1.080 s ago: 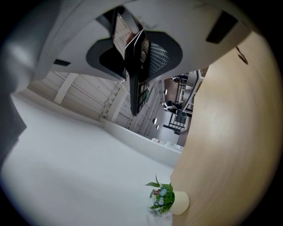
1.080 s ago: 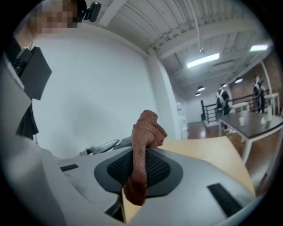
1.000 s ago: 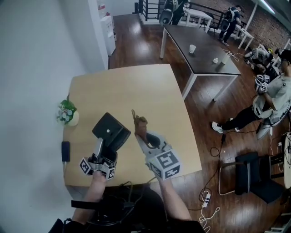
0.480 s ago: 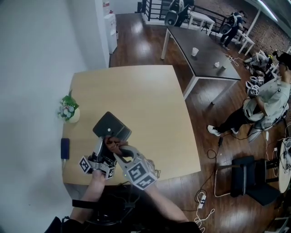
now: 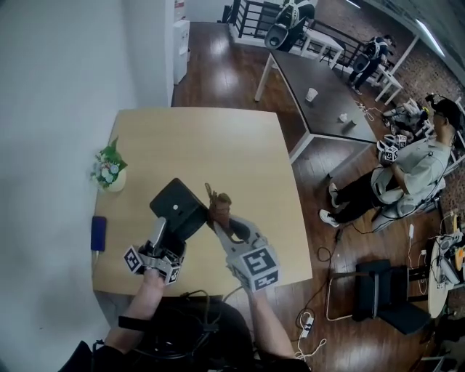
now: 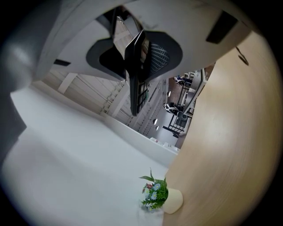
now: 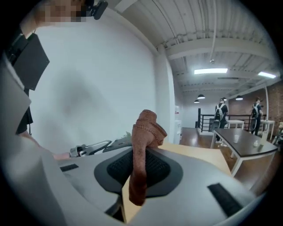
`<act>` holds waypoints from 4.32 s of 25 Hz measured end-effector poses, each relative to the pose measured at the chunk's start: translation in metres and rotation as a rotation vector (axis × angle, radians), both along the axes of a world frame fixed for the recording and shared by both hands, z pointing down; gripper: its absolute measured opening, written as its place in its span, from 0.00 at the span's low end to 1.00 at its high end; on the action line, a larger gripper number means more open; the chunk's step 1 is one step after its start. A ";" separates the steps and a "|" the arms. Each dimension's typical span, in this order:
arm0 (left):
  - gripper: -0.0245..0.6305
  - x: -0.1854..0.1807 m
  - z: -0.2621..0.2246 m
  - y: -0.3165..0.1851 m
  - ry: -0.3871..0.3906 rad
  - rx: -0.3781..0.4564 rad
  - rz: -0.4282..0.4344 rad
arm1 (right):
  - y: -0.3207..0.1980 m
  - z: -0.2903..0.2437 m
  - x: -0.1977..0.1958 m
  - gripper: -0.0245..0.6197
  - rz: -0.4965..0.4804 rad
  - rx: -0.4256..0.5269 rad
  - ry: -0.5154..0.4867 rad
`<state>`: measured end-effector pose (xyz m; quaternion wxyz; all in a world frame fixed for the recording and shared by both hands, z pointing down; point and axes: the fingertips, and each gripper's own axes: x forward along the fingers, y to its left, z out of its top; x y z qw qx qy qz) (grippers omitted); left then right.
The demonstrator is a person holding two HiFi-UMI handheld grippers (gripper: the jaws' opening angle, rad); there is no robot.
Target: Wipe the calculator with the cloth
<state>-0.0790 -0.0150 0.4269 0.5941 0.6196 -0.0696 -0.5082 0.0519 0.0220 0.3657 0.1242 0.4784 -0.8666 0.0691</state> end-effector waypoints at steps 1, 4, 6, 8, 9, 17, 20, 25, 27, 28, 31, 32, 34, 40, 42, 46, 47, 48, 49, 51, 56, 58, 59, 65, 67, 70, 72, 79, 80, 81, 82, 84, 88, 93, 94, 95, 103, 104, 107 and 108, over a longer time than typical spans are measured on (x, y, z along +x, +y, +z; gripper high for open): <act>0.22 0.000 0.000 0.000 0.004 0.001 0.008 | -0.007 -0.001 -0.002 0.14 0.007 0.008 0.022; 0.22 0.001 0.000 -0.001 0.009 0.002 0.028 | -0.007 0.014 -0.034 0.14 -0.051 -0.010 0.111; 0.22 -0.003 0.002 -0.004 -0.003 -0.002 0.029 | 0.007 0.035 -0.070 0.14 -0.135 -0.050 0.156; 0.22 -0.011 0.006 -0.008 -0.032 0.002 0.026 | 0.030 0.061 -0.111 0.14 -0.252 -0.122 0.163; 0.22 -0.015 0.009 -0.010 -0.055 0.013 0.025 | 0.041 0.075 -0.128 0.14 -0.302 -0.168 0.152; 0.22 -0.028 0.055 -0.001 -0.373 0.188 0.130 | 0.067 0.138 -0.074 0.14 -0.091 -0.501 -0.256; 0.22 -0.026 0.080 0.015 -0.424 0.212 0.214 | 0.076 0.160 -0.031 0.14 0.068 -0.581 -0.412; 0.22 -0.014 0.113 0.033 -0.626 0.355 0.319 | 0.080 0.195 -0.004 0.14 0.204 -0.655 -0.641; 0.22 -0.010 0.126 0.032 -0.732 0.413 0.329 | 0.072 0.210 -0.004 0.14 0.215 -0.685 -0.706; 0.22 -0.006 0.130 0.032 -0.771 0.447 0.332 | 0.066 0.217 -0.005 0.14 0.213 -0.701 -0.728; 0.22 0.008 0.134 0.031 -0.889 0.616 0.318 | 0.042 0.238 -0.013 0.14 0.185 -0.741 -0.759; 0.22 0.014 0.137 0.029 -0.939 0.701 0.298 | 0.032 0.244 -0.015 0.14 0.168 -0.749 -0.763; 0.22 0.025 0.147 0.025 -1.052 0.894 0.242 | 0.009 0.254 -0.019 0.14 0.134 -0.753 -0.759; 0.22 0.058 0.196 0.045 -1.440 1.406 0.362 | -0.009 0.287 0.016 0.14 0.150 -0.790 -0.630; 0.22 0.062 0.213 0.066 -1.536 1.589 0.410 | 0.004 0.296 0.035 0.14 0.171 -0.813 -0.572; 0.22 0.066 0.241 0.101 -1.666 2.040 0.375 | 0.031 0.312 0.053 0.14 0.083 -0.862 -0.399; 0.22 0.066 0.246 0.105 -1.679 2.110 0.358 | 0.035 0.317 0.053 0.14 0.046 -0.874 -0.346; 0.23 0.066 0.247 0.107 -1.695 2.142 0.354 | 0.039 0.323 0.050 0.14 0.011 -0.887 -0.291; 0.23 0.066 0.248 0.106 -1.720 2.151 0.370 | 0.043 0.327 0.047 0.14 -0.022 -0.900 -0.240; 0.24 0.060 0.262 0.106 -1.792 2.164 0.440 | 0.049 0.333 0.038 0.14 -0.089 -0.929 -0.160; 0.37 0.049 0.283 0.107 -1.887 2.051 0.489 | 0.062 0.342 0.021 0.14 -0.163 -0.978 -0.035; 0.38 0.045 0.290 0.104 -1.919 1.957 0.488 | 0.065 0.342 0.018 0.14 -0.144 -0.997 -0.068; 0.39 0.041 0.291 0.103 -1.936 1.886 0.501 | 0.067 0.342 0.017 0.14 -0.140 -1.010 -0.090; 0.41 0.019 0.276 0.114 -1.936 1.581 0.569 | 0.088 0.339 0.000 0.14 -0.198 -1.088 -0.155; 0.52 0.014 0.273 0.124 -1.940 1.624 0.593 | 0.098 0.344 -0.004 0.14 -0.220 -1.112 -0.124; 0.52 0.005 0.273 0.128 -1.964 1.696 0.604 | 0.103 0.346 -0.006 0.14 -0.212 -1.116 -0.104; 0.52 -0.003 0.266 0.120 -1.974 1.646 0.569 | 0.102 0.343 -0.001 0.14 -0.201 -1.103 -0.076; 0.53 -0.033 0.233 0.077 -1.410 0.402 0.420 | 0.049 0.305 0.040 0.14 -0.033 -0.816 0.034; 0.53 -0.033 0.232 0.074 -1.249 0.189 0.405 | 0.039 0.299 0.041 0.14 -0.023 -0.774 0.023; 0.53 -0.032 0.232 0.073 -1.110 0.033 0.396 | 0.032 0.296 0.039 0.14 -0.023 -0.749 0.016; 0.53 -0.029 0.233 0.075 -1.009 -0.067 0.391 | 0.028 0.297 0.035 0.14 -0.035 -0.741 0.017; 0.53 -0.023 0.241 0.079 -0.931 -0.173 0.386 | 0.026 0.310 0.023 0.14 -0.078 -0.776 0.027; 0.53 -0.010 0.264 0.083 -0.877 -0.344 0.365 | 0.044 0.336 -0.013 0.14 -0.186 -0.932 -0.032; 0.53 -0.003 0.257 0.049 -0.923 -0.306 0.285 | 0.040 0.333 -0.021 0.14 -0.208 -0.982 -0.219; 0.53 0.001 0.256 0.039 -0.925 -0.290 0.289 | 0.036 0.332 -0.019 0.14 -0.201 -0.981 -0.257; 0.53 0.003 0.256 0.028 -0.929 -0.282 0.294 | 0.029 0.331 -0.017 0.14 -0.193 -0.976 -0.281; 0.53 0.024 0.259 -0.087 -0.946 -0.249 0.245 | -0.081 0.328 0.005 0.14 -0.144 -0.900 -0.236; 0.53 0.026 0.258 -0.100 -0.940 -0.252 0.233 | -0.097 0.327 0.008 0.14 -0.145 -0.896 -0.225; 0.53 0.032 0.256 -0.142 -0.938 -0.245 0.203 | -0.141 0.323 0.015 0.14 -0.150 -0.884 -0.201; 0.53 0.034 0.257 -0.153 -0.934 -0.254 0.198 | -0.152 0.323 0.016 0.14 -0.152 -0.884 -0.194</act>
